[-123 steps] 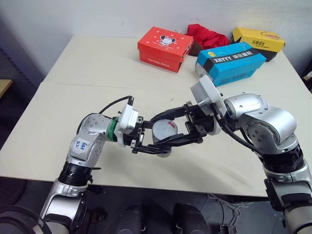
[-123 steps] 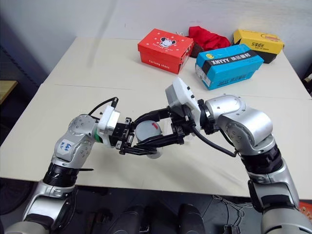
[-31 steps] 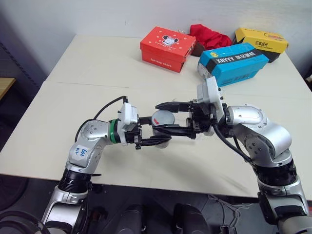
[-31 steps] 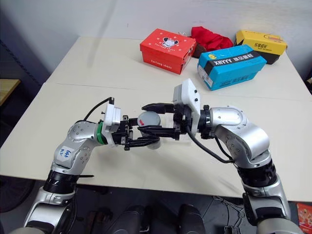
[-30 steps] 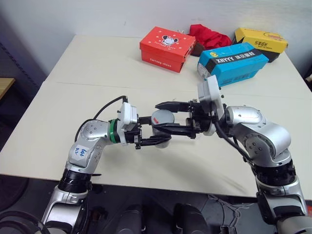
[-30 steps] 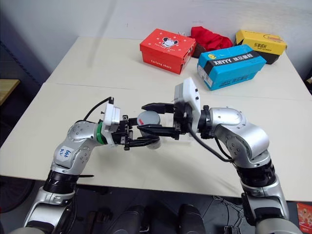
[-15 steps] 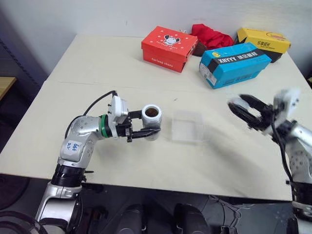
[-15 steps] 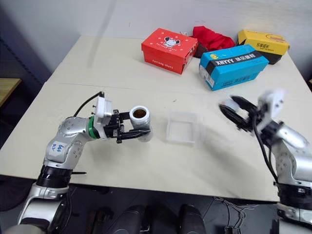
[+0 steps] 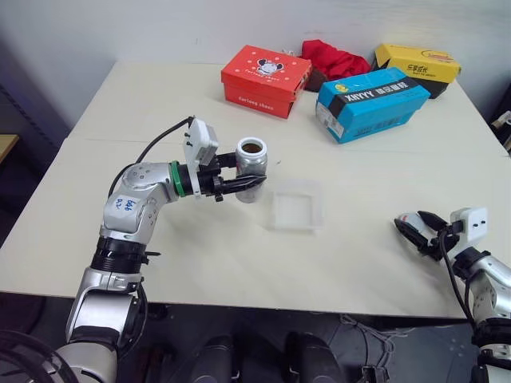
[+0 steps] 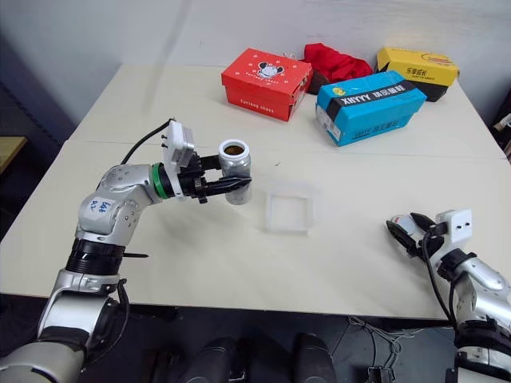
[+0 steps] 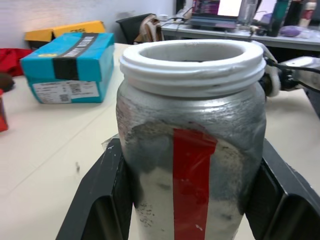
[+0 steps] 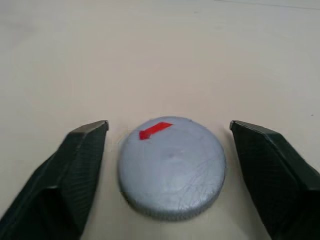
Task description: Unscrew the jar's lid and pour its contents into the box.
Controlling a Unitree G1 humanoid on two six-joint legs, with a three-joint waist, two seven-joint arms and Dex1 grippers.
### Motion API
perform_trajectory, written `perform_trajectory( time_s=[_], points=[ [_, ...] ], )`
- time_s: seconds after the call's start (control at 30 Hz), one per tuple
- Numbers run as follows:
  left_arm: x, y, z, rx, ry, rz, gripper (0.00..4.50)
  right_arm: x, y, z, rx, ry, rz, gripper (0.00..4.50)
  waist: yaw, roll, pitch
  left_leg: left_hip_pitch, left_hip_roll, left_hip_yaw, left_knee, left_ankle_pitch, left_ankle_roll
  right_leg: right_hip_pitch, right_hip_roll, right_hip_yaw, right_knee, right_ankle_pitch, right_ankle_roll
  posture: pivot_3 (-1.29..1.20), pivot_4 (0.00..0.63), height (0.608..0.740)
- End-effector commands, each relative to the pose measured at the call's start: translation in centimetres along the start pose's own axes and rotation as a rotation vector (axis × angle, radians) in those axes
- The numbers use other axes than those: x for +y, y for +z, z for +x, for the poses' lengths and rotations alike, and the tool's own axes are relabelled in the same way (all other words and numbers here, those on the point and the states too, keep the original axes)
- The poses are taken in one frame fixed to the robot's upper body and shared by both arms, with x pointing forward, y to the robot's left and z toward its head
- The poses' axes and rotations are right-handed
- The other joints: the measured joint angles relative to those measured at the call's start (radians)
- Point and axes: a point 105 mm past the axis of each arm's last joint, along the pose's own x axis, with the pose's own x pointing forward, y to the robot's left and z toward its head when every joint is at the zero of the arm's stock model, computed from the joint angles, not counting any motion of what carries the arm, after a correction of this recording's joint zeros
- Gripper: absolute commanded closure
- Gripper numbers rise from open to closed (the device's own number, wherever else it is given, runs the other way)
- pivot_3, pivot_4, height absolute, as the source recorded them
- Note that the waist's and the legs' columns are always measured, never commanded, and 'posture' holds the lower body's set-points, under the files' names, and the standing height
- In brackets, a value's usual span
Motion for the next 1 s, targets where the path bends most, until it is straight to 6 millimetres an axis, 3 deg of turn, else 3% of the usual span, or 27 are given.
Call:
perform_trajectory(
  time_s=[0.03,0.23,0.37,0.57,0.73,1.0],
  points=[
    [0.5,1.6,0.4,0.002,0.020,0.095,2.16,1.3,5.1,-1.1,-0.109,0.069,-0.089,0.06,0.006,0.000,0.000,0.000,0.000,0.000,0.000,0.000,0.000,0.000,0.000,0.000,0.000,0.000,0.000,0.00,0.150,0.740],
    [1.7,2.0,2.3,0.083,0.065,0.321,2.16,8.3,8.9,-2.0,-0.115,0.364,-0.319,0.06,0.018,0.001,0.001,0.001,0.000,0.001,0.000,-0.001,-0.001,0.000,0.001,0.000,-0.001,0.000,0.000,0.00,0.150,0.740],
    [2.1,1.7,4.2,0.165,0.084,0.569,2.16,12.0,8.5,-2.9,-0.090,0.517,-0.373,0.06,0.023,0.000,0.001,0.000,0.000,0.001,-0.001,-0.001,-0.001,0.000,0.001,-0.001,-0.002,0.000,0.000,0.00,0.150,0.740],
    [2.3,2.4,7.2,0.103,0.164,0.902,2.16,12.3,7.2,-3.0,-0.058,0.498,-0.361,0.06,0.044,-0.001,0.002,-0.002,-0.001,0.002,0.000,-0.002,0.002,0.000,0.000,-0.001,-0.006,0.003,0.002,0.00,0.150,0.740],
    [2.4,3.1,8.7,0.089,0.225,1.431,2.16,11.8,6.8,-3.2,-0.050,0.443,-0.361,0.06,0.049,-0.003,0.003,-0.003,-0.001,0.002,-0.001,-0.002,0.003,-0.001,0.000,-0.001,-0.008,0.004,0.002,0.00,0.150,0.740],
    [1.0,2.8,10.3,-0.041,0.192,1.992,2.16,11.8,6.1,-3.6,-0.055,0.364,-0.323,0.06,0.051,-0.004,0.004,-0.005,-0.001,0.003,-0.001,-0.004,0.006,-0.001,0.000,-0.001,-0.012,0.005,0.005,0.00,0.150,0.740]
  ],
)
